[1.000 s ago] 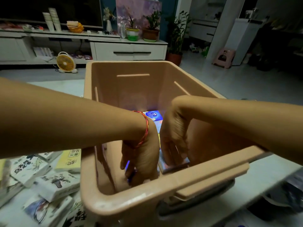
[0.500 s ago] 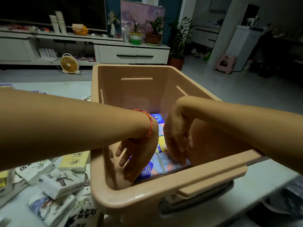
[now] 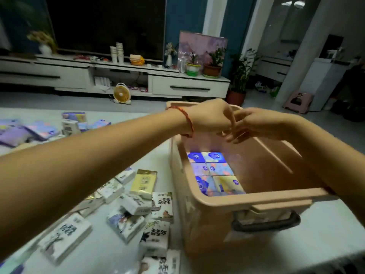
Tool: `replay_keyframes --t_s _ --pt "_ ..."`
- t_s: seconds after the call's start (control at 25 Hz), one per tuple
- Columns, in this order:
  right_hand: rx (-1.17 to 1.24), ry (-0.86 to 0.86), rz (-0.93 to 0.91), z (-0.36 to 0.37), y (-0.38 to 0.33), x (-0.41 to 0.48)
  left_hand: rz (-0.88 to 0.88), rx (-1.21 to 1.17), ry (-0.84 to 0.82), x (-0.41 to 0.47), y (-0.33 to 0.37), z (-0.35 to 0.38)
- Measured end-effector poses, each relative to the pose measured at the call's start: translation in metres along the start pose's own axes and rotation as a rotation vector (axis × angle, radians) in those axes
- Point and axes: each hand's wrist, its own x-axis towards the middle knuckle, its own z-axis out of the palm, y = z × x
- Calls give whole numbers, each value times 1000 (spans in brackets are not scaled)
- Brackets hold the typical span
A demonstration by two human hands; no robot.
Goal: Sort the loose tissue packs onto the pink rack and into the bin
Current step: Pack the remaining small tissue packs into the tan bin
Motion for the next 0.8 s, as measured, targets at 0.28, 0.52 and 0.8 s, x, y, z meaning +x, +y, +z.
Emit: replay_keyframes --t_s 0.28,0.52,0.8 --pt "-465 -78 -326 78 -95 -44 -229 49 124 -150 -111 -63" --pt "-857 -16 -279 146 -159 12 -528 3 250 -210 -206 -48" --pt "-809 -39 -18 181 -151 133 -574 58 402 -171 -287 -18"
